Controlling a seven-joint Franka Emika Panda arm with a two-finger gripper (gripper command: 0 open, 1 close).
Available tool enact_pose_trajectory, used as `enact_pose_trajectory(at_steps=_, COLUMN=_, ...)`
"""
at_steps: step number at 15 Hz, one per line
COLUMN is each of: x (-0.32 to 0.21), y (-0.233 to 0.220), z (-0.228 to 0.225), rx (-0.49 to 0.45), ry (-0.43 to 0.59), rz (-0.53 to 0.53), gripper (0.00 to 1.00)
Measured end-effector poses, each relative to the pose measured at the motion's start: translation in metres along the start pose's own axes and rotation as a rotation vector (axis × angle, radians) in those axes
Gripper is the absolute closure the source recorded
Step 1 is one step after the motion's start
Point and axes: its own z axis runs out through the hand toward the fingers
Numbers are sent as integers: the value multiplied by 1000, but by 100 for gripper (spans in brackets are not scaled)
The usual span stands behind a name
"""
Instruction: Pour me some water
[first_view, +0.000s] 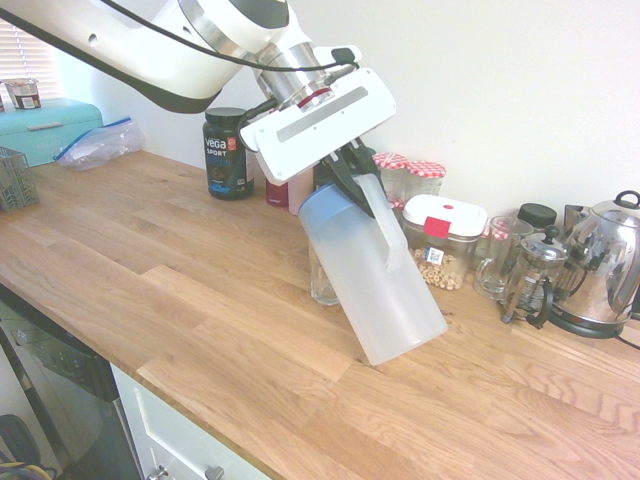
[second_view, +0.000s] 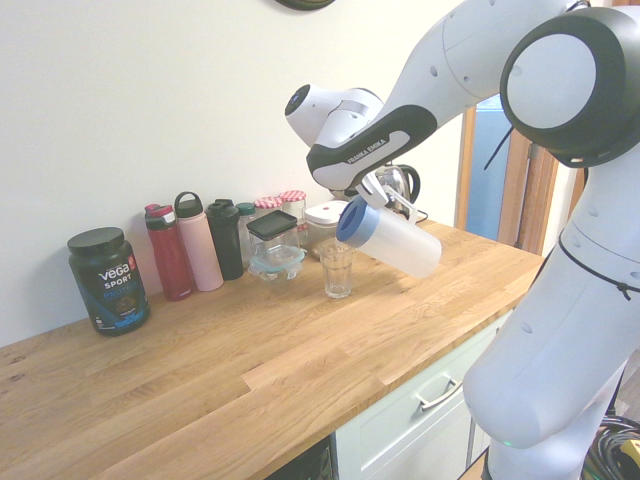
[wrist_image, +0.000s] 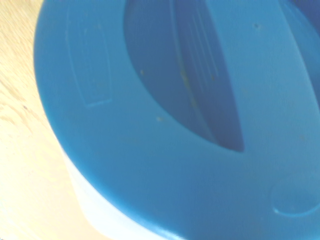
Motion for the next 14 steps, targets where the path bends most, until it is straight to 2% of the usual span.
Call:
enact_pose_trajectory(at_steps=3, x=-1, y=1, z=0, rx=-2, ry=-1, rz=6, gripper=100)
enact_pose_trajectory(at_steps=5, x=-5, y=5, z=-6, rx=29, ry=10, rz=30, gripper=100)
enact_pose_trajectory(at_steps=11, x=-60, y=61, z=-64, rx=212, ry=104, rz=141, gripper=100)
enact_pose_trajectory(at_steps=14, x=-86, y=65, z=-96, rx=372, ry=125, rz=237, gripper=100)
